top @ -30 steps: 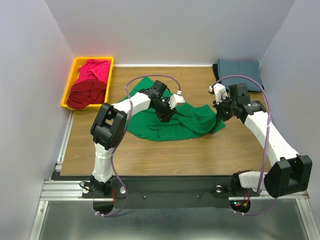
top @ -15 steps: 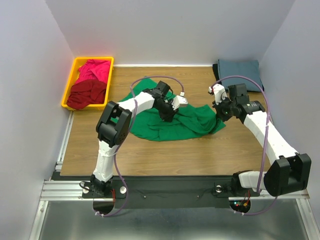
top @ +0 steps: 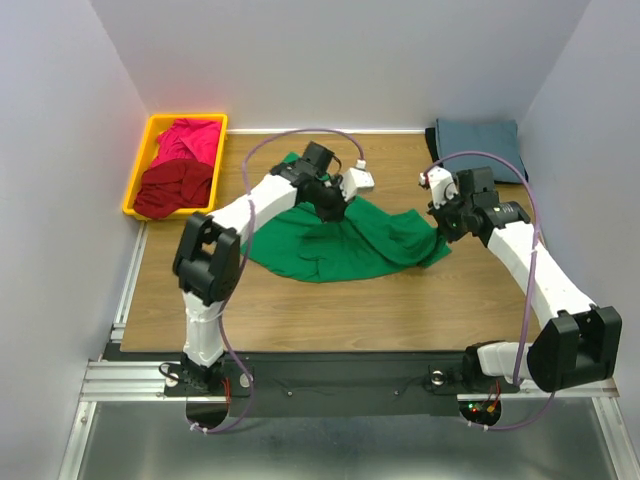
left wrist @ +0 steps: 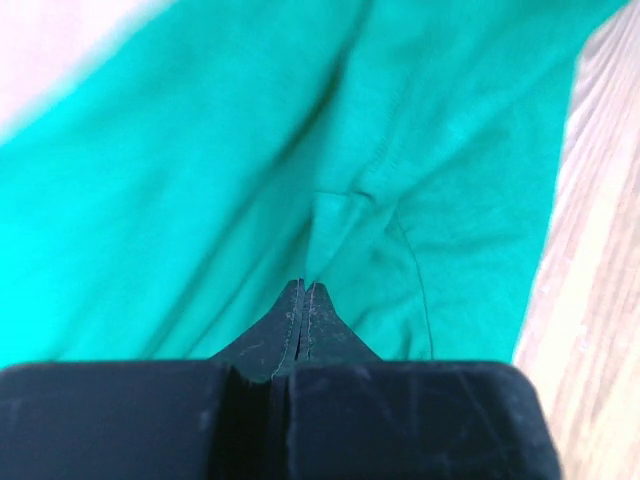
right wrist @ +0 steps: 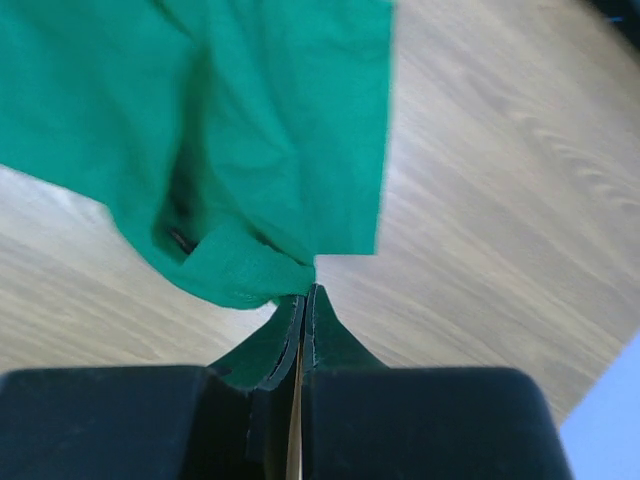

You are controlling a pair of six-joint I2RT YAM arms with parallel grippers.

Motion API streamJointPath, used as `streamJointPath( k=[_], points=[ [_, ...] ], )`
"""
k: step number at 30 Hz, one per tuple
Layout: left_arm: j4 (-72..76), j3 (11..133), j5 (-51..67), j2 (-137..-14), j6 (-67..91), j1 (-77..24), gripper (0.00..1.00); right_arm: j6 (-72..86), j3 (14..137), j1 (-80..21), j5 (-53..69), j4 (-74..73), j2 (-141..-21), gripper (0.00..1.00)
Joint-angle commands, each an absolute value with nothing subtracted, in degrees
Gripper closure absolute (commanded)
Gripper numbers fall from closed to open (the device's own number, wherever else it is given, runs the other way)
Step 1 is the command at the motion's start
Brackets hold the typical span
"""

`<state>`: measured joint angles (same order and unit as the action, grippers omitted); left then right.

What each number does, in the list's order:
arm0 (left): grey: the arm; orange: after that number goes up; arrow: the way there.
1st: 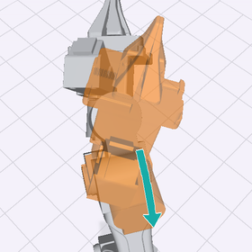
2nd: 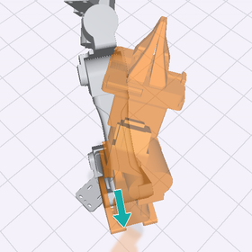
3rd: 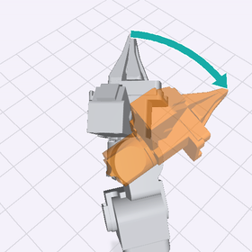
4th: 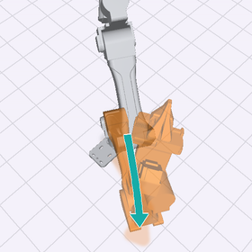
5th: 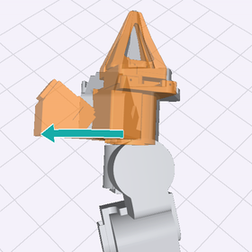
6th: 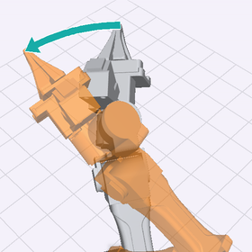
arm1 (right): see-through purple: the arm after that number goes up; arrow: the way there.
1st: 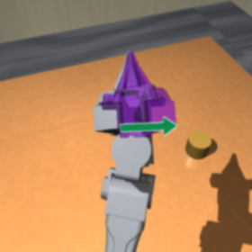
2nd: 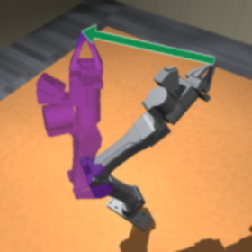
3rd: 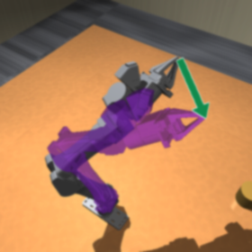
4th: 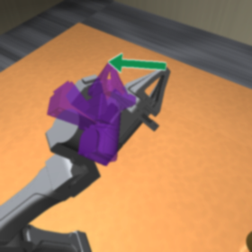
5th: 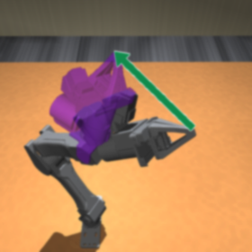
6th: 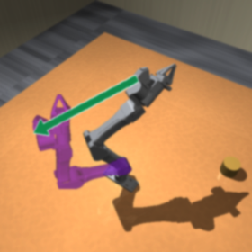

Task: Fold and stack the t-shirts
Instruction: Flatten the tshirt out

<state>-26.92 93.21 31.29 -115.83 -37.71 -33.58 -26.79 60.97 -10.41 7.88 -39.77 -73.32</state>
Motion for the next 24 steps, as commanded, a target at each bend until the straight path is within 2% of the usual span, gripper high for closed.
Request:
streamJointPath(
  k=[1,7,14,18,24],
  points=[
    [-26.3,99.6,27.3,-101.1,-34.6,-30.4,1.00,-27.2,68.3,-8.8,1.2,-34.2,-72.2,0.99],
    [-26.6,108.0,15.6,-89.9,-33.5,-28.7,1.00,-27.3,85.2,-7.8,-3.9,-32.7,-75.8,0.99],
    [-23.4,107.6,7.2,-74.9,-29.9,-28.7,1.00,-27.0,101.2,-7.9,-7.6,-32.7,-72.8,0.99],
    [-24.4,107.6,13.3,-65.1,-26.9,-27.0,1.00,-27.8,107.4,-7.9,-8.8,-32.4,-67.2,0.99],
    [-25.9,112.7,20.8,-57.6,-22.2,-24.5,1.00,-28.9,117.6,-7.9,-7.0,-32.6,-60.3,0.99]
  ],
)
